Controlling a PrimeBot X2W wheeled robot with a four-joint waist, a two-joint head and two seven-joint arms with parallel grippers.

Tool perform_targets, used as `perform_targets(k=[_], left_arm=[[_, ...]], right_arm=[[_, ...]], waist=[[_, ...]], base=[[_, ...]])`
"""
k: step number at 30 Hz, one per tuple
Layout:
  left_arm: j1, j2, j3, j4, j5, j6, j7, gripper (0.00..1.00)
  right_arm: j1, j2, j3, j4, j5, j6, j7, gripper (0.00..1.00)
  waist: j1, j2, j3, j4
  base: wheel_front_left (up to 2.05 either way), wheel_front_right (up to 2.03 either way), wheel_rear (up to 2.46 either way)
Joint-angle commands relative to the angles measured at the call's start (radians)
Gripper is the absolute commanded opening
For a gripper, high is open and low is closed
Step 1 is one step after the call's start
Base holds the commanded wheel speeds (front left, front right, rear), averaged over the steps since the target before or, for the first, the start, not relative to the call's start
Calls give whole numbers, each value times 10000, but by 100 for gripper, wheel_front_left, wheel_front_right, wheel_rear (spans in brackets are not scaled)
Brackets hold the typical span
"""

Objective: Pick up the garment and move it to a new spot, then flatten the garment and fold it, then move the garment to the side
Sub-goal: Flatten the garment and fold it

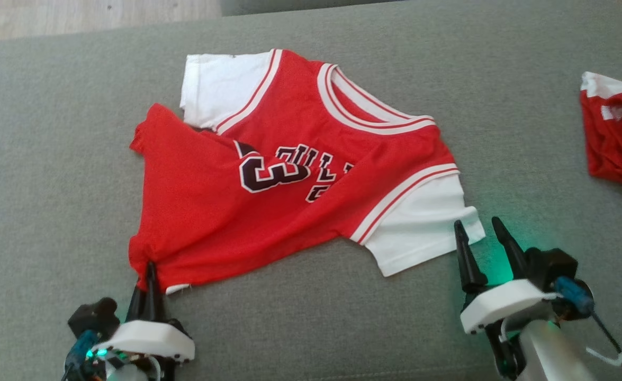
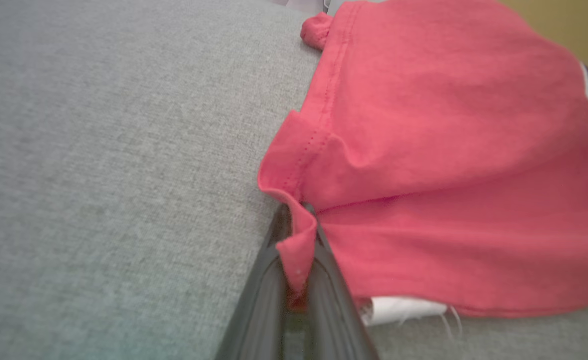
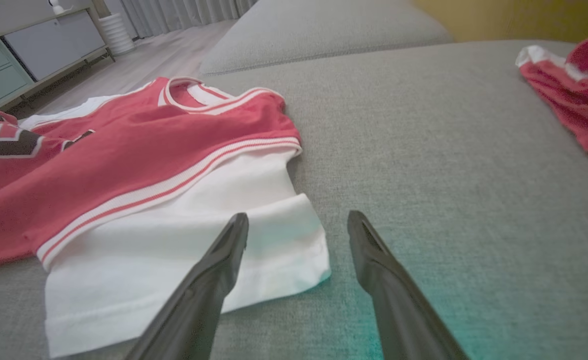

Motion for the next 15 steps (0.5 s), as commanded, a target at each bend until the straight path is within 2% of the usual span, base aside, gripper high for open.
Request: perform_targets(k=[1,5,10,11,12,15], left_arm=[[6,-37,-29,97,-31,-62,211,0],[36,-37,-241,-33,11,-82,211,0],[43,-37,-330,-136,25,-95,211,0],[50,-37,-327,-166,33,-96,211,0],[58,-37,-322,-200,38,-98,211,0],[109,-37,-285,-390,58,-102,211,0]], right_arm=[[-363,-24,206,-141,189,35,-65,100],[-699,-24,106,551,81,35,-65,100],[-1038,-24,362,2226,18,35,-52,100],[-1088,-24,549,2494,88,35,-47,30],[-1120,-24,720,2712,187,35,-48,0],[-1115,-24,998,3049,651,35,-56,0]], waist=[[-1,-1,63,89],[-1,-1,172,275],[-1,-1,200,444],[-1,-1,193,464],[-1,-1,187,478],[-1,-1,103,471]], base=[[0,0,0],[0,0,0],[0,0,0],[0,0,0],[0,0,0],[0,0,0]])
